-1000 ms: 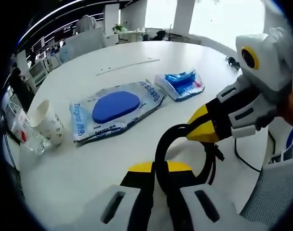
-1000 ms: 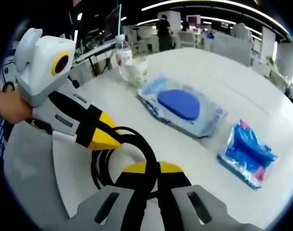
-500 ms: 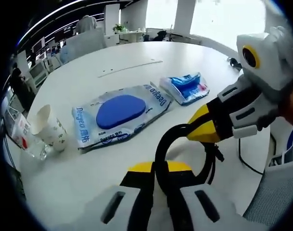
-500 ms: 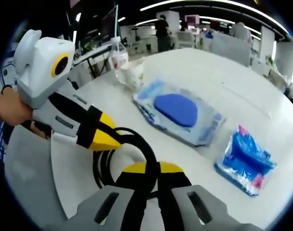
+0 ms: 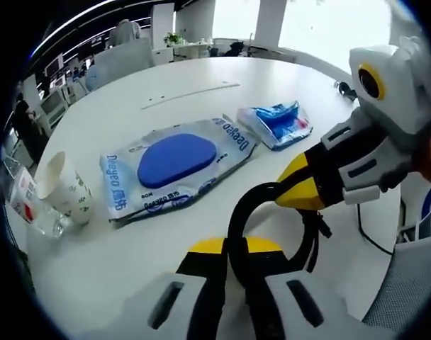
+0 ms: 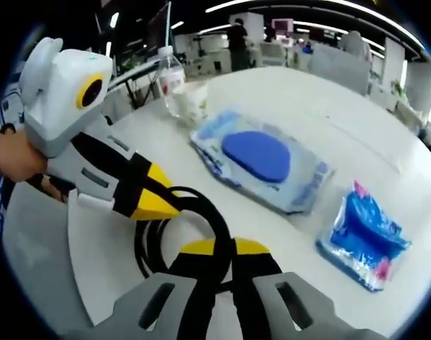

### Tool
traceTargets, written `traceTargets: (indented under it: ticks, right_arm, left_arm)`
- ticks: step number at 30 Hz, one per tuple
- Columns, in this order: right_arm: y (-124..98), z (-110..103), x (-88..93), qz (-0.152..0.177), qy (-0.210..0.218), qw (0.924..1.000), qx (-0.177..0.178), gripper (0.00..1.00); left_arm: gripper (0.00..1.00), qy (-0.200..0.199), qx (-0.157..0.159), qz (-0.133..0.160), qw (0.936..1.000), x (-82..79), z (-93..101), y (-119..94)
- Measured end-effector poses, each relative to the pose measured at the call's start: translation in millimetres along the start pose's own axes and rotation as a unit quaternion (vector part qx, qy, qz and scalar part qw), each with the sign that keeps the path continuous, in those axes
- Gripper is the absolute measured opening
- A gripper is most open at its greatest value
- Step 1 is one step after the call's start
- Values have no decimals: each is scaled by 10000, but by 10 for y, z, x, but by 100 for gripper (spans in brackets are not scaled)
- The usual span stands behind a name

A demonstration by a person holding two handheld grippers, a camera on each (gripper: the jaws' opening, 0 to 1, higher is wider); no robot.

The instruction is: Arrange the tabletop items into an orderly group along one side of the table until the central work area is clear of visible clutter.

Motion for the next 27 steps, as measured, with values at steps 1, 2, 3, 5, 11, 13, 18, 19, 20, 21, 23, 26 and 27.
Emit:
traceTargets:
  ticks: [1, 2, 3, 5, 11, 13, 18, 19, 20, 21, 23, 26, 27]
  right_arm:
    - [4, -2, 0, -10, -6, 10000, 4, 3]
    - [16, 2, 1, -18, -2, 10000, 4, 3]
    - [28, 8, 4, -32, -2, 10000, 5, 3]
    - [54, 16, 11, -65, -5, 10000, 18, 3]
    - [100, 34, 30, -128, -79, 9999, 0, 4]
    - [107, 29, 31, -119, -80, 9999, 2, 4]
    - [136, 18, 29, -137, -293, 9995, 5, 5]
    - [146, 25, 28, -118, -317, 9994, -3, 5]
    - [148, 29, 28, -113, -330, 9994, -2, 5]
    - [148, 38, 27, -111, -368, 9993, 2, 5]
    - [141, 51, 21, -104, -423, 9990, 34, 5]
    - [130, 51, 18, -112, -485, 9988, 36, 5]
    - [125, 48, 18, -112, -502, 9987, 35, 5]
  left_arm:
    - [7, 24, 1, -10, 10000, 3, -6, 12]
    - [7, 37, 3, -18, 10000, 6, -10, 20]
    - [7, 44, 9, -24, 10000, 9, -14, 27]
    - [7, 61, 11, -27, 10000, 12, -20, 40]
    - [8, 221, 39, -68, 9997, 27, -26, 63]
    - [9, 302, 22, -76, 9995, 32, -36, 73]
    - [11, 422, 3, -105, 9991, 46, -41, 84]
    - [11, 434, 1, -107, 9990, 47, -40, 84]
    - [12, 437, 6, -109, 9990, 50, -38, 84]
    - [13, 434, 16, -109, 9990, 53, -35, 85]
    - [14, 425, 26, -111, 9990, 66, -29, 86]
    - [15, 392, 38, -95, 9992, 76, -18, 84]
    - [15, 363, 46, -103, 9993, 83, -13, 84]
Point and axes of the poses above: the point that each gripper's makers call its tool centre point, and the gripper's own axes: y roughly forward along the fingers, z roughly to its right, x roughly out of its underside, the point moved 4 cm from there along -y, roughly backward along the fingers, and after that the axes turned 3 degrees about y, right-handed, at the moved point
